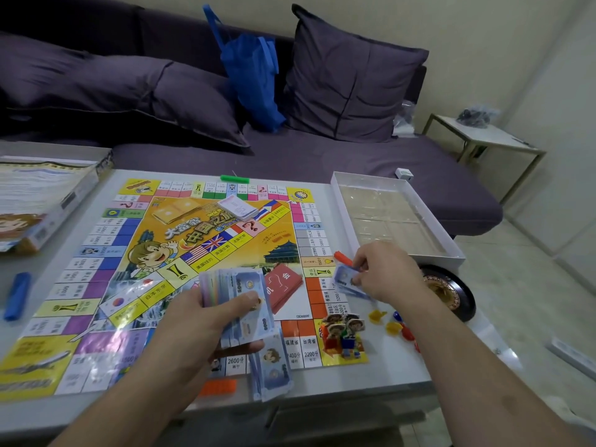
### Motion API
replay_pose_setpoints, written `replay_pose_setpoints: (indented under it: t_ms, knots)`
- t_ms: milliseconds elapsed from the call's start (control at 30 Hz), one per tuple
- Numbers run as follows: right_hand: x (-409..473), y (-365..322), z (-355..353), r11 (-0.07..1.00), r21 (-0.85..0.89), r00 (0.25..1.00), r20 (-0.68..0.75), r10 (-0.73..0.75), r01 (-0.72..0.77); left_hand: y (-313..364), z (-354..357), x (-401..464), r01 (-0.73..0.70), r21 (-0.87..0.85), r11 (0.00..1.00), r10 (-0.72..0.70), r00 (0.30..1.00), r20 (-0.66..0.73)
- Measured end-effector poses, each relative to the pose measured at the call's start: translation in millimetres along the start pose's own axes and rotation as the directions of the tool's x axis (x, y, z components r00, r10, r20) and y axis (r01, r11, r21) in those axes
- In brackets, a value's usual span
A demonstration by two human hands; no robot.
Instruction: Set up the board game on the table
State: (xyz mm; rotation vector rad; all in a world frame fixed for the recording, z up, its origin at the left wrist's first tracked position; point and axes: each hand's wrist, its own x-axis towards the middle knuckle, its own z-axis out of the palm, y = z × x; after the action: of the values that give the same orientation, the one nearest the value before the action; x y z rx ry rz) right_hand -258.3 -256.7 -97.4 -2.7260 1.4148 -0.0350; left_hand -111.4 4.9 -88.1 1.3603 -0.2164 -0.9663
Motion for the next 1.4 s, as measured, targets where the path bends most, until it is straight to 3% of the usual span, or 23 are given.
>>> replay_pose_setpoints:
  t_ms: [133,200,267,333,433,700,1000,1133,1400]
  knots:
    - [-7,0,-17,0.995,0.086,0.977,-0.204,0.064,-0.047,1,-1,0,0.005,-0.013,1.000,-0.005,1.000,0.002]
    - [-22,-13,-30,0.948,0.318,0.968,-0.242,0.069,0.011,1,0,0,0.000,-0.015,1.000,0.000,1.000,0.004]
    - [-46,-39,-40,0.783,0.617,0.992,-0.123,-0.004,0.080,1,1,0,-0.015,-0.017,1.000,0.015,1.000,0.013]
    - [-69,-70,-42,0.622,0.780,0.983,0.051,-0.174,0.069,2,3,-2,-0.023,-0.034,0.999,0.025,0.999,0.037]
    - [-85,-100,-35,0.586,0.803,0.942,0.104,-0.319,0.110,5,4,-6,-0.025,-0.088,0.996,0.031,0.997,0.068]
    - [-78,-106,-27,0.448,0.893,0.965,0.089,-0.247,0.033,15,-9,-8,0.030,-0.154,0.988,-0.013,0.994,0.113]
    - [-77,-116,-21,0.437,0.899,0.973,0.063,-0.223,0.042,13,-17,-2,-0.049,-0.129,0.990,0.051,0.999,0.012]
    - [-79,-119,-23,0.432,0.900,0.957,0.073,-0.280,0.057,13,-20,-1,-0.045,-0.139,0.989,0.050,0.998,0.033]
    - [-76,-120,-25,0.477,0.879,0.972,0.108,-0.208,0.004,15,-24,-1,-0.021,-0.166,0.986,0.032,0.998,0.062]
